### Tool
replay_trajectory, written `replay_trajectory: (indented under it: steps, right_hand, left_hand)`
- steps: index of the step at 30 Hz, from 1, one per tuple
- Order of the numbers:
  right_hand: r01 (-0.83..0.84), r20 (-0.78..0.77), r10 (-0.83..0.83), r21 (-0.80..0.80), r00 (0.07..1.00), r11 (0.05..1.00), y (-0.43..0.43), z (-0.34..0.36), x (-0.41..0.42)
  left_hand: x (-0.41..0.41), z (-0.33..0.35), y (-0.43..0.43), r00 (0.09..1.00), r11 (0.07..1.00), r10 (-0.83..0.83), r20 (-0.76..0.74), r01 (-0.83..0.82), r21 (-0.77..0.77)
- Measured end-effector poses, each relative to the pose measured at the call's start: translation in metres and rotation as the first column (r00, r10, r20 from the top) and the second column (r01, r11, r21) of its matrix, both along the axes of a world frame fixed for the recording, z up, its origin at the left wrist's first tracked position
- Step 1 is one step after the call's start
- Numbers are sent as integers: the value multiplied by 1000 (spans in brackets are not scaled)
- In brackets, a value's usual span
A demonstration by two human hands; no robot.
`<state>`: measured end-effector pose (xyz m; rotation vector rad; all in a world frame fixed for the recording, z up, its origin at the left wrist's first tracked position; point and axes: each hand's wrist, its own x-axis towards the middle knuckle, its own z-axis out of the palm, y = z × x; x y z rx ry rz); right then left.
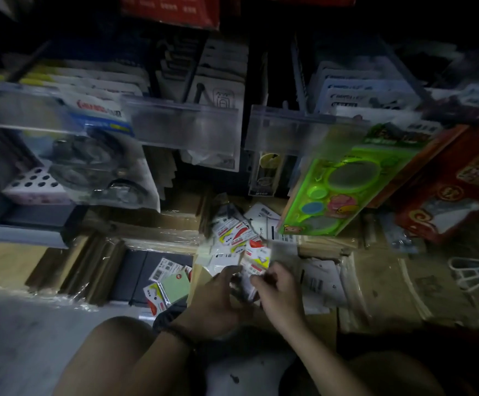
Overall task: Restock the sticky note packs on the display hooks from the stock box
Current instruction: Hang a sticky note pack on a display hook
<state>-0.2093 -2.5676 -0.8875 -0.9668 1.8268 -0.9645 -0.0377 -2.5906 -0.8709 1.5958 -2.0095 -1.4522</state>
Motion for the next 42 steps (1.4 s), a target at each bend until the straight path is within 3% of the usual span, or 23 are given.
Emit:
replay_trajectory:
  steps: [3,6,9,12,15,18,21,24,28,33,36,42]
  right_hand:
    - [-90,62,97,-102,993,991,11,11,10]
    - [-235,82,248,-142,965,962,3,21,14]
    - [-262,-185,241,-99,953,960,-25,11,7]
    - [-272,-570,278,98,773,957,-60,-10,-1]
    - [-306,-707,385,244,594,920,-87,-25,-1]
    - [-309,-771,391,262,502,914,-106,-36,-1]
    - [-316,-767,345,195,541,928,-113,-45,-6]
    - [-378,-732,324,97,600,921,-109,-46,-11]
    - [-379,-572,295,-30,765,925,-87,-24,-7]
    - [-288,-373,212,-160,903,944,-36,31,4]
    - [-282,-272,222,-204,936,938,-9,61,3]
    - [-249,-198,206,-223,958,942,20,116,2]
  left_hand:
    - [-1,-3,4,993,996,56,-105,-48,75]
    - [4,9,-1,953,973,211,-219,-183,143]
    - [18,13,-9,915,922,355,-190,-309,235]
    - [37,6,-14,914,908,395,-90,-374,188]
    - [53,3,-19,912,903,409,-36,-398,163]
    - [65,3,-26,906,901,423,7,-422,105]
    - [70,8,-31,900,900,432,52,-434,36]
    - [70,16,-32,889,888,457,-16,-456,55]
    - [69,27,-32,859,865,499,-112,-487,117]
    - [74,42,-23,858,870,493,-147,-486,82]
    - [74,52,-11,848,874,486,-212,-478,91]
    - [56,107,35,828,925,369,-423,-285,250]
